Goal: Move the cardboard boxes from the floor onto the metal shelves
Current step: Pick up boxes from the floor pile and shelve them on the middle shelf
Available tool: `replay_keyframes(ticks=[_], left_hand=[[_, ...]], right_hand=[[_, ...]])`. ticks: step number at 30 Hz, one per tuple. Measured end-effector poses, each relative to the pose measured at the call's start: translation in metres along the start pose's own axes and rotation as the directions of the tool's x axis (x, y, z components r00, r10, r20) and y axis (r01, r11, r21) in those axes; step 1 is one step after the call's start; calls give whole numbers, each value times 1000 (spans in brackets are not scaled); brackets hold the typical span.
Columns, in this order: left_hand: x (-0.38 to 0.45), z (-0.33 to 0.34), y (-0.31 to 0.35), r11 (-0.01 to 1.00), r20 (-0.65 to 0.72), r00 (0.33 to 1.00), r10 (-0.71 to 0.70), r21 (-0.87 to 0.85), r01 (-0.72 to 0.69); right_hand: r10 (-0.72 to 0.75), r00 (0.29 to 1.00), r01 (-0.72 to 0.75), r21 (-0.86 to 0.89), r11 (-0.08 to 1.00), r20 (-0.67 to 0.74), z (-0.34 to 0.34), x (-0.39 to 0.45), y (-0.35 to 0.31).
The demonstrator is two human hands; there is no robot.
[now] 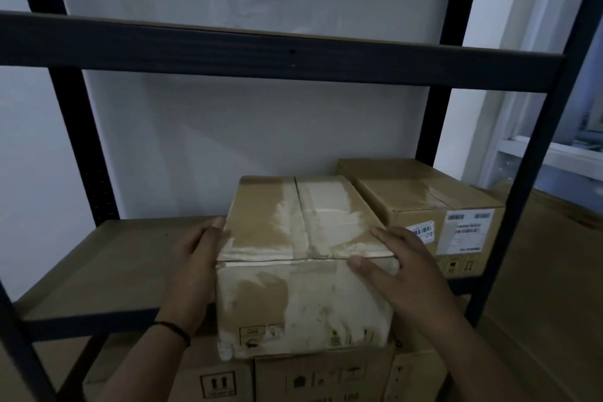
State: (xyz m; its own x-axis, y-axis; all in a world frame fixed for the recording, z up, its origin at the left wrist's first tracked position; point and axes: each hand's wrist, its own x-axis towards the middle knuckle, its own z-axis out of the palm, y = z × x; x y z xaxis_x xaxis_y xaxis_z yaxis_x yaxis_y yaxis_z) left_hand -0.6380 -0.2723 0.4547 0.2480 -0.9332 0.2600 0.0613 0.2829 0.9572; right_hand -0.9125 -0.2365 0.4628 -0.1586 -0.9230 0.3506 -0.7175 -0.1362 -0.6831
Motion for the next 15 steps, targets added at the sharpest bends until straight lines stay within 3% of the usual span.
replay_keyframes(ticks=[2, 6, 9, 11, 15], left_hand=[[-7, 3, 4, 991, 49, 996, 73, 105, -78], [-4, 13, 1, 928, 102, 995, 9, 370, -47], [0, 21, -2, 946, 67, 997, 27, 321, -48], [2, 26, -4, 951, 51, 998, 41, 304, -55], [7, 36, -6, 970, 25, 999, 36, 239, -41]], right_hand=[[-28, 999, 26, -66, 997, -36, 2, 4, 0], [-87, 993, 62, -266, 962, -83, 3, 13, -3], [-192, 979, 137, -455, 880, -75, 3, 22, -1], [-211, 977, 192, -533, 824, 26, -2, 29, 5], [-175, 975, 222, -521, 824, 139, -20, 48, 15]])
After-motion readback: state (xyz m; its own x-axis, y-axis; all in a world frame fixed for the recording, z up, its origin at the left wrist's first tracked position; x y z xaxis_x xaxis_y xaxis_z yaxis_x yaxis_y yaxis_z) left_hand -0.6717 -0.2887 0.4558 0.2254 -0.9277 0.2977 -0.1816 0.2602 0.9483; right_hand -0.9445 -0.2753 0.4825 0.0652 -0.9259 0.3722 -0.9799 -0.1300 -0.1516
